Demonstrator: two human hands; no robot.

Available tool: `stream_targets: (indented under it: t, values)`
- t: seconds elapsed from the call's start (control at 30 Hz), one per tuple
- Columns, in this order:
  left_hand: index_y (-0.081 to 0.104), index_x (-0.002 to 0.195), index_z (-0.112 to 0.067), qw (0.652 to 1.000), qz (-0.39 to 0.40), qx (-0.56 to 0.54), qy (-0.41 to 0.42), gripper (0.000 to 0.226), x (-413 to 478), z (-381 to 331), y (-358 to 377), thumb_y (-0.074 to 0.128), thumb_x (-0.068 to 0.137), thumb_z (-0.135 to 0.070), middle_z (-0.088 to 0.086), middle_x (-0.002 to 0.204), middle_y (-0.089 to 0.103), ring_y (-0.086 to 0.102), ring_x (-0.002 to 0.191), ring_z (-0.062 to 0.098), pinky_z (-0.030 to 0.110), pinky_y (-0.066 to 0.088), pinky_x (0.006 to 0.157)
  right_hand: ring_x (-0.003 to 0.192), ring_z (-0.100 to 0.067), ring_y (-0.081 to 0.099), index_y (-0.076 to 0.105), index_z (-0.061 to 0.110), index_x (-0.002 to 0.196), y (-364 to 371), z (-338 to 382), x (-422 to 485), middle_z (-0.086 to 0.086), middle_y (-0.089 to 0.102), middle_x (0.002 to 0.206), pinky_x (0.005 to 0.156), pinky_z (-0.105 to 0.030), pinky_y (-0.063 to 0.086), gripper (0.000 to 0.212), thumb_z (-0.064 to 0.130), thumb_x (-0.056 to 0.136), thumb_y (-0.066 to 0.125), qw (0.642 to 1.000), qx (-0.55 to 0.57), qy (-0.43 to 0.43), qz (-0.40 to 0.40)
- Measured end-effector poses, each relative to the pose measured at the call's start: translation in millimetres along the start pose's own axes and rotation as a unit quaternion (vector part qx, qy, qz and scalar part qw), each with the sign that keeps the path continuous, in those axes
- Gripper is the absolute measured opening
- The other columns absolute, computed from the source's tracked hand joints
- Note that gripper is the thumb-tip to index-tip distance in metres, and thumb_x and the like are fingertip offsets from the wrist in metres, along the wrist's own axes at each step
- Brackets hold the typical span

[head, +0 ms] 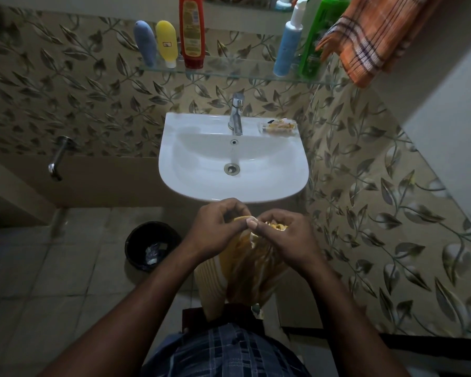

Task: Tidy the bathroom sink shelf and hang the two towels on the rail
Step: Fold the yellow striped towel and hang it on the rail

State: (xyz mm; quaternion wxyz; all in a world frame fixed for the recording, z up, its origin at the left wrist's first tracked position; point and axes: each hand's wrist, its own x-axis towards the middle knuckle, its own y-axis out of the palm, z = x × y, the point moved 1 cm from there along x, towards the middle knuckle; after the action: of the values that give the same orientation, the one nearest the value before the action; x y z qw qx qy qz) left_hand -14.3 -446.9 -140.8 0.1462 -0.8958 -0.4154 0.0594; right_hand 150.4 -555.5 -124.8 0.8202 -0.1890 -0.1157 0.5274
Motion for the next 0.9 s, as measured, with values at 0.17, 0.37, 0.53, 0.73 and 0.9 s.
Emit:
stream_targets:
  t: [0.17, 0.37, 0.53, 0.73, 0.9]
  values:
    - [0.075, 0.089, -0.025, 1.0, 0.026, 0.005, -0.012, 0.009, -5.2, 6.6, -2.2, 0.076, 0.094, -0.033, -0.005, 0.085, 0.075, 0.068, 0.075, 0.007, 0.033, 0.055, 0.068, 0.08, -0.01, 0.07, 0.078, 0.019, 0.083, -9.7, -6.3, 0.1, 0.003, 0.076, 0.084, 0.074, -0.028, 0.053, 0.008, 0.017, 0.089, 0.083, 0.999, 0.038, -0.008, -0.019]
    - [0.078, 0.088, -0.026, 1.0, -0.02, 0.019, 0.008, 0.011, -6.5, 5.5, -0.4, 0.076, 0.086, -0.037, -0.008, 0.085, 0.077, 0.072, 0.079, 0.012, 0.037, 0.06, 0.072, 0.085, -0.002, 0.069, 0.079, 0.02, 0.09, -7.3, -0.7, -2.9, 0.009, 0.077, 0.09, 0.077, -0.016, 0.05, 0.016, 0.004, 0.088, 0.078, 0.999, 0.029, -0.025, -0.002]
    - [0.074, 0.084, -0.029, 0.999, -0.025, 0.023, 0.014, 0.009, -5.2, 2.5, -0.5, 0.077, 0.081, -0.037, -0.009, 0.08, 0.074, 0.069, 0.075, 0.014, 0.043, 0.058, 0.067, 0.081, -0.011, 0.073, 0.08, 0.026, 0.086, 5.1, -0.2, -5.8, 0.007, 0.078, 0.086, 0.075, -0.036, 0.058, 0.012, 0.031, 0.081, 0.09, 0.999, 0.022, -0.008, 0.023]
    - [0.071, 0.087, -0.029, 0.999, 0.043, -0.008, -0.024, 0.023, -6.9, 16.7, -3.7, 0.073, 0.084, -0.051, -0.008, 0.081, 0.071, 0.065, 0.076, 0.01, 0.04, 0.056, 0.072, 0.079, -0.025, 0.071, 0.077, 0.024, 0.077, -9.1, -6.6, -0.7, 0.003, 0.075, 0.079, 0.075, -0.047, 0.057, 0.019, 0.041, 0.077, 0.086, 0.999, 0.028, -0.015, -0.032]
    - [0.076, 0.088, -0.029, 1.0, 0.029, 0.002, -0.012, 0.012, -11.6, 19.4, -3.8, 0.074, 0.087, -0.041, -0.01, 0.083, 0.074, 0.067, 0.078, 0.005, 0.033, 0.053, 0.074, 0.095, -0.015, 0.076, 0.085, 0.03, 0.095, -23.8, -14.7, -0.6, 0.01, 0.081, 0.096, 0.092, -0.054, 0.06, 0.012, 0.027, 0.083, 0.087, 0.999, 0.041, 0.015, -0.023]
